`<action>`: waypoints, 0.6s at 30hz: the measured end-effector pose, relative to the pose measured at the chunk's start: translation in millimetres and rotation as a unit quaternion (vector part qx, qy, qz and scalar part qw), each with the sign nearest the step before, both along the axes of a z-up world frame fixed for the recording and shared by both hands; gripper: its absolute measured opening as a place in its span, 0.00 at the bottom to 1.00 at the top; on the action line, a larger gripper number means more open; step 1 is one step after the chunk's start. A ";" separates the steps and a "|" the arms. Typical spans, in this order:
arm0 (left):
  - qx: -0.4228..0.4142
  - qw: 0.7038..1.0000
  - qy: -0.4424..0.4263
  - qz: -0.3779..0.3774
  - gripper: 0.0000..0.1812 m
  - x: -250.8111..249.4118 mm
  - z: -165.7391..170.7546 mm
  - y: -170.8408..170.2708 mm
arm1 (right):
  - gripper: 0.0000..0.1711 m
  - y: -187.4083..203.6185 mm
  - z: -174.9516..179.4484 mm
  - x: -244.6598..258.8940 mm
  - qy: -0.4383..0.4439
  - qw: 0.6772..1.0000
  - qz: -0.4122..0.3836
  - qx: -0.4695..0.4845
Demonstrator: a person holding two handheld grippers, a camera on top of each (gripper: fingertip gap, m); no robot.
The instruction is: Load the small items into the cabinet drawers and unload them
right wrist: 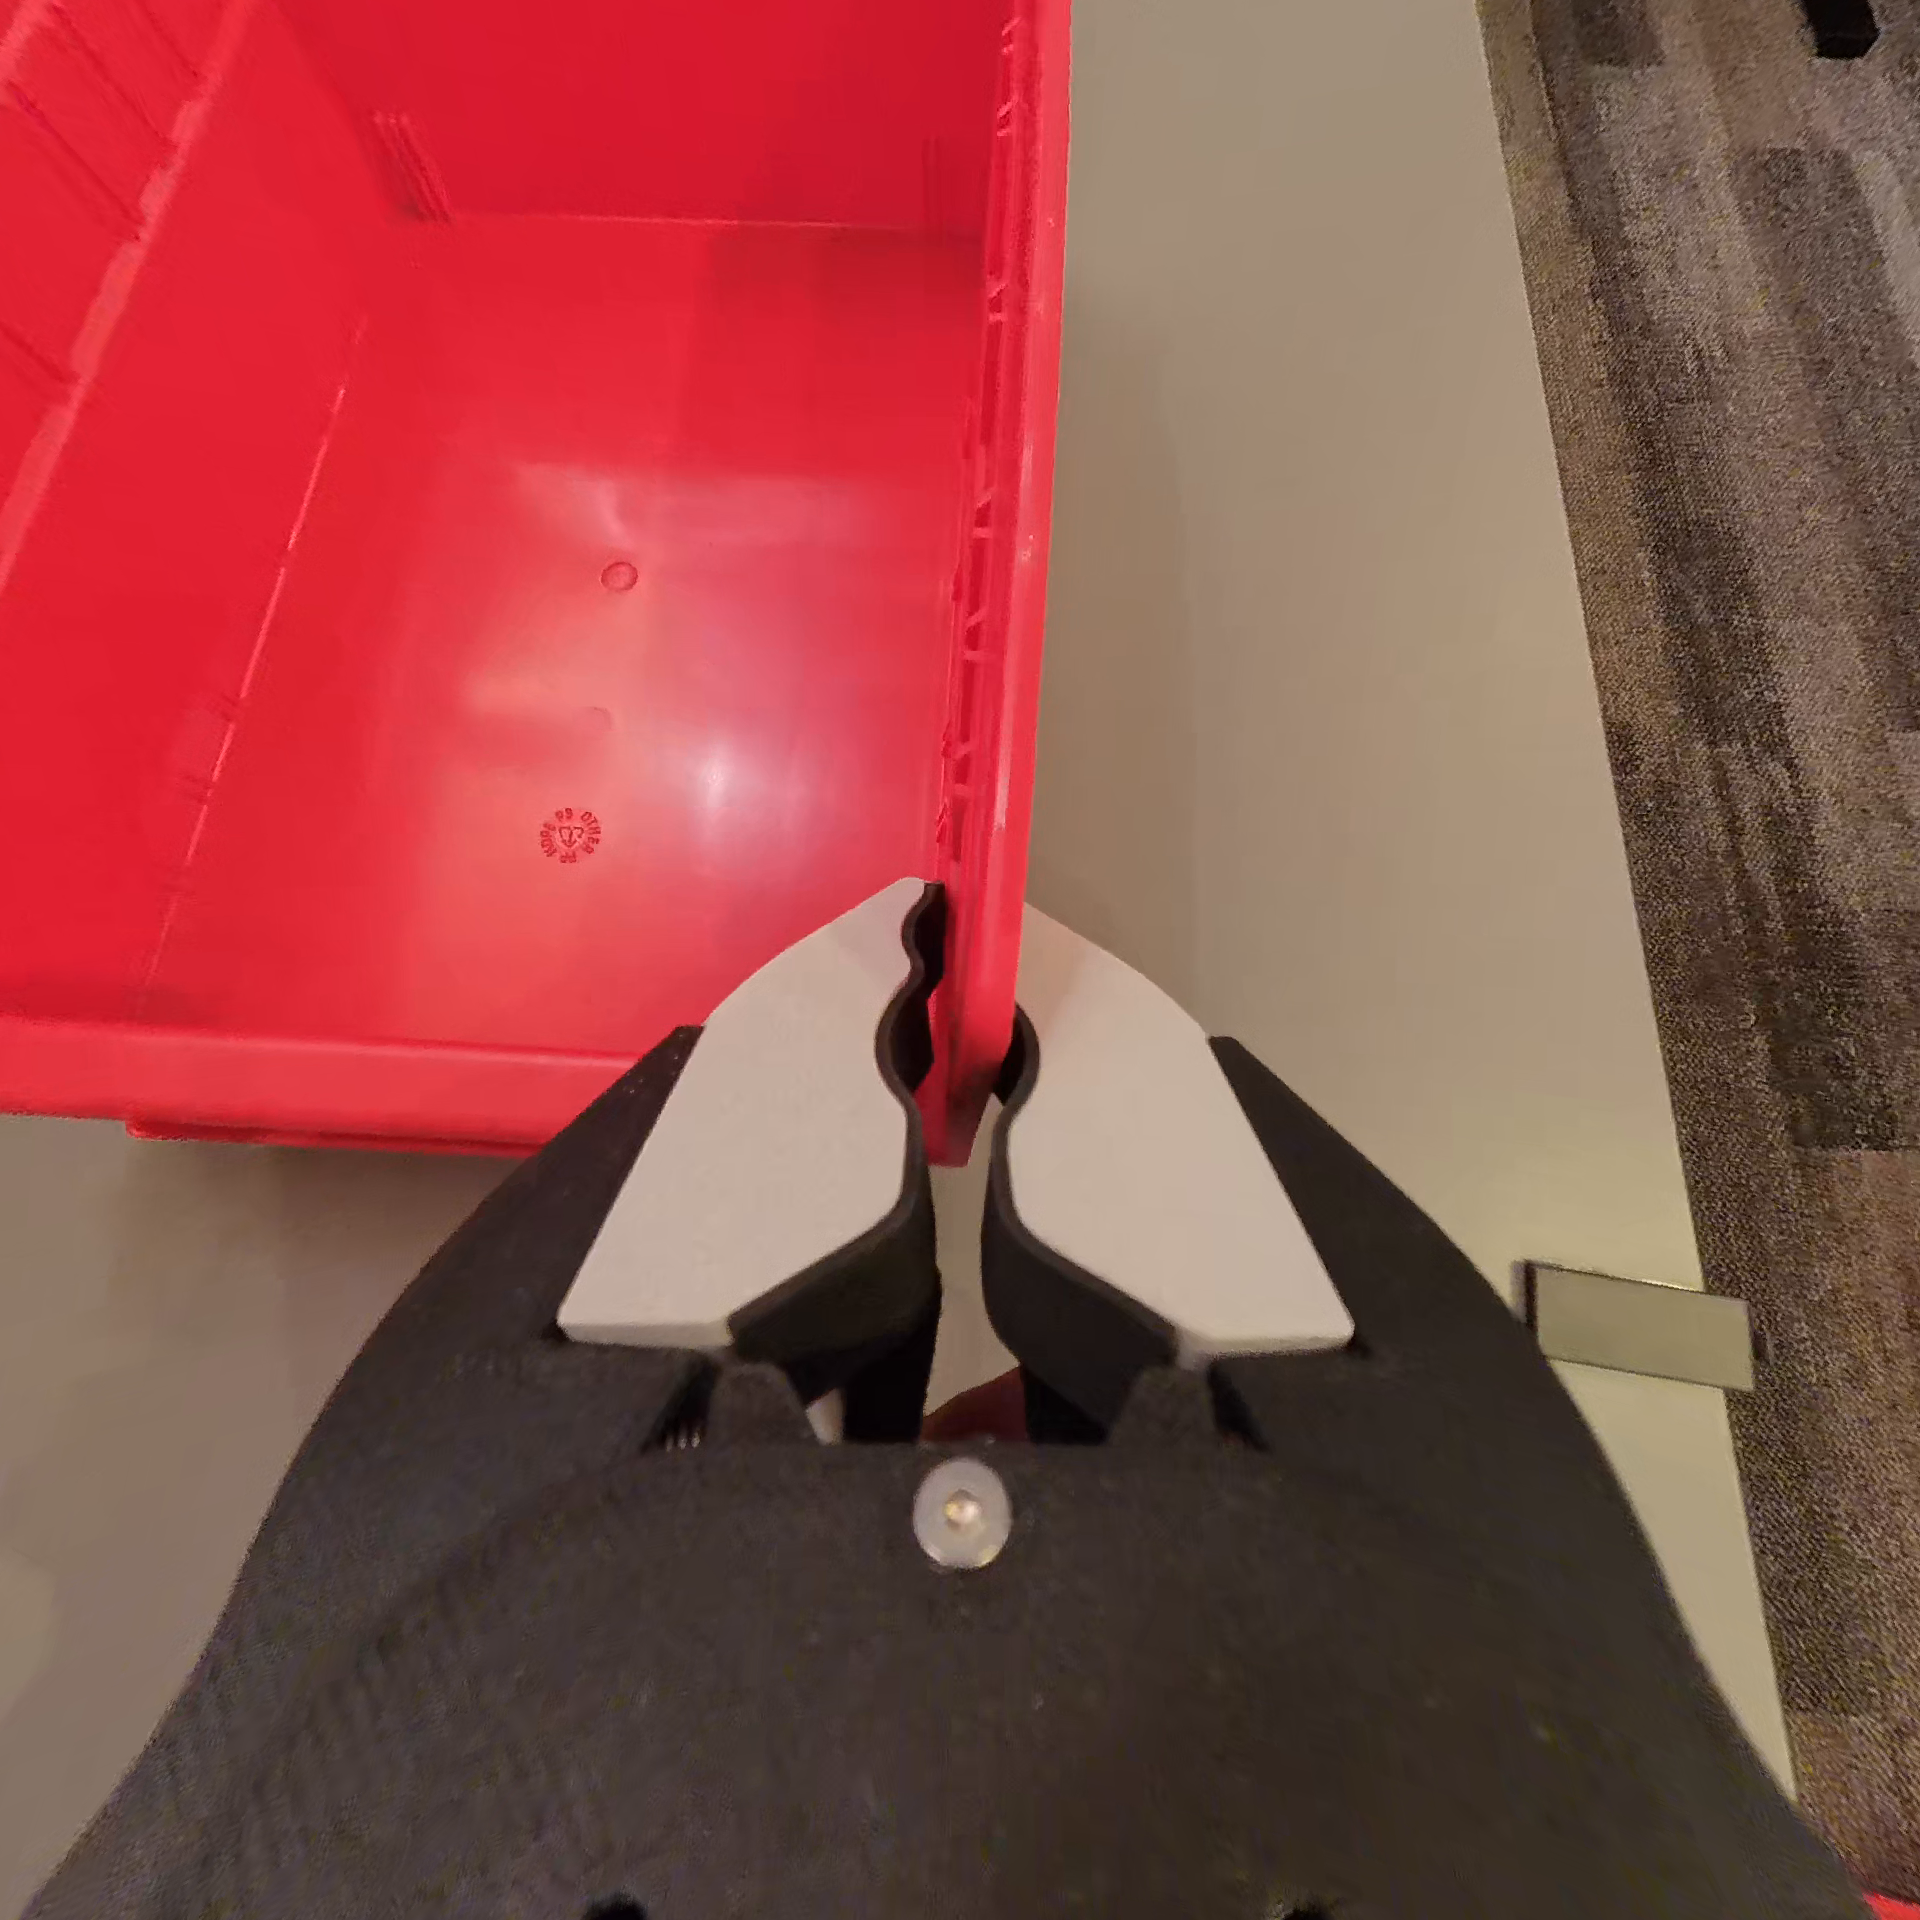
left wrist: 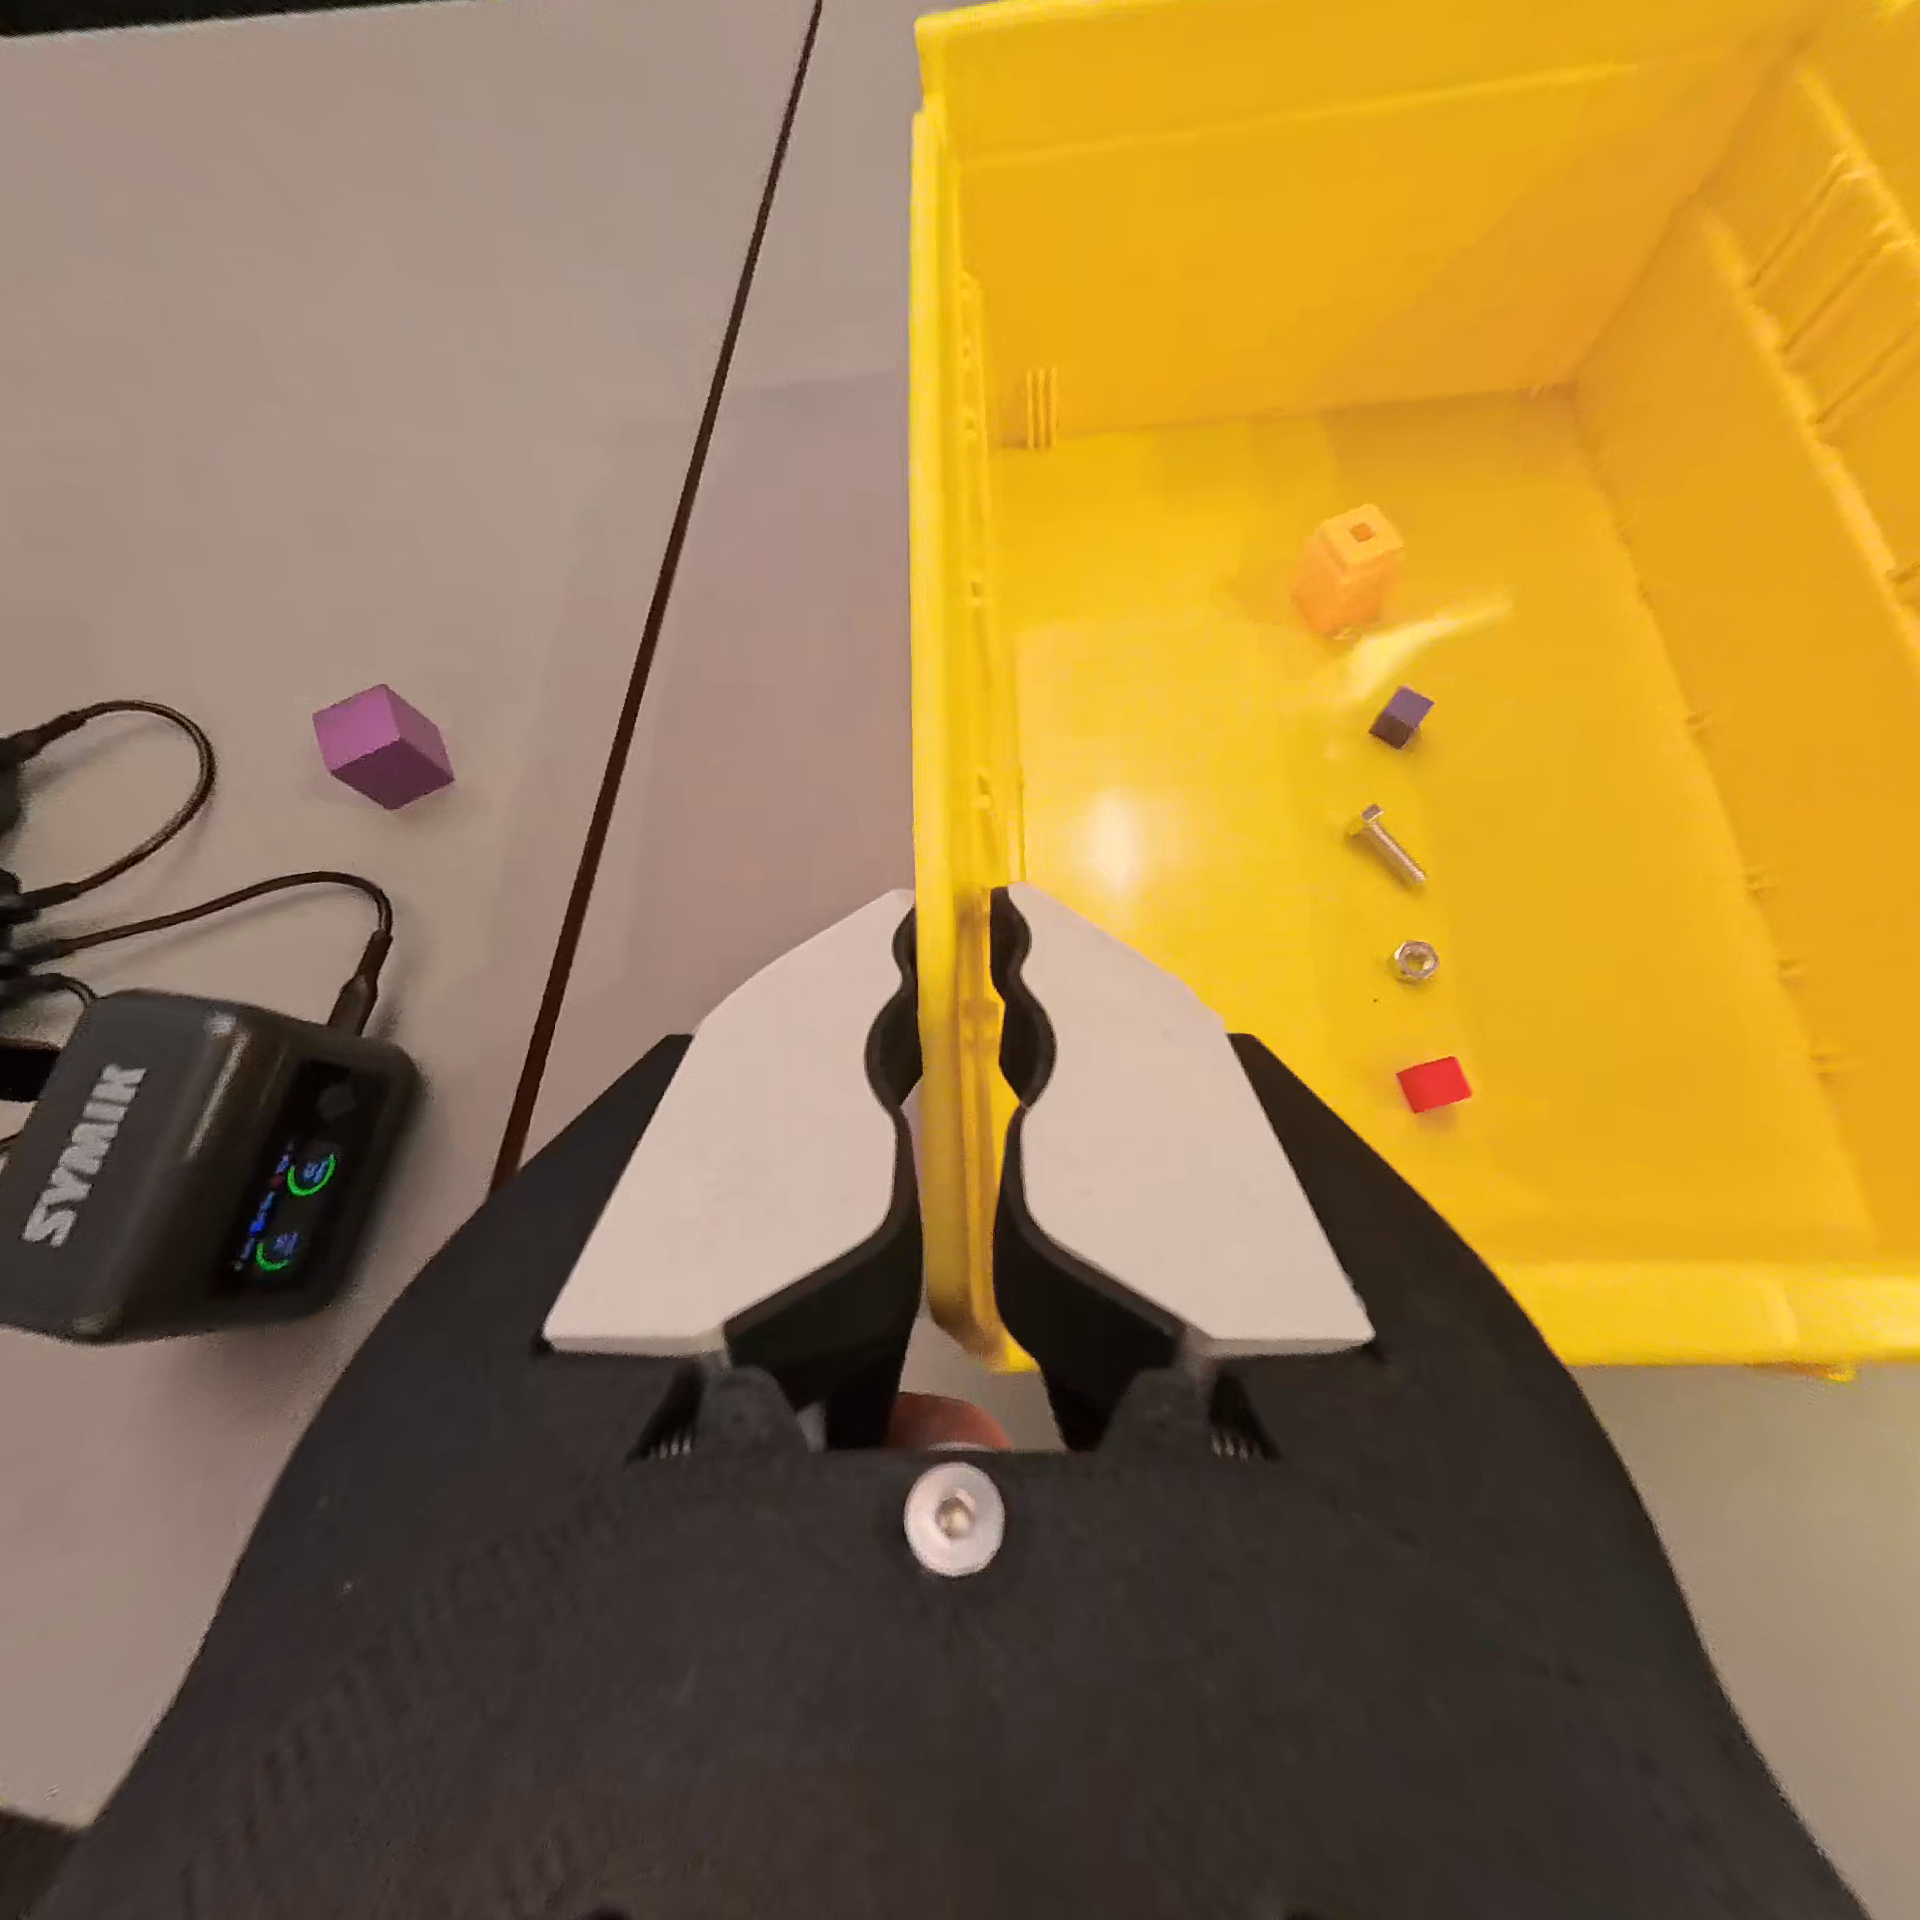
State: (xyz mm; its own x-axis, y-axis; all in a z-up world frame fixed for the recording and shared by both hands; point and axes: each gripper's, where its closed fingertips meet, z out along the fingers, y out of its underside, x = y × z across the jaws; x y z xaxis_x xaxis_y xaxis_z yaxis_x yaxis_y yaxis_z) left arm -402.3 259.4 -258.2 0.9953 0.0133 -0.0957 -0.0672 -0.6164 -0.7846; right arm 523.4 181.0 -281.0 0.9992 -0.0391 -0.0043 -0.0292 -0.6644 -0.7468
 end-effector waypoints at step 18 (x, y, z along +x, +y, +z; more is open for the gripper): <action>0.007 0.992 -0.026 -0.125 0.03 -5.2 -2.2 56.8 | 0.02 -26.3 -0.6 10.1 0.008 1.000 -0.020 -0.007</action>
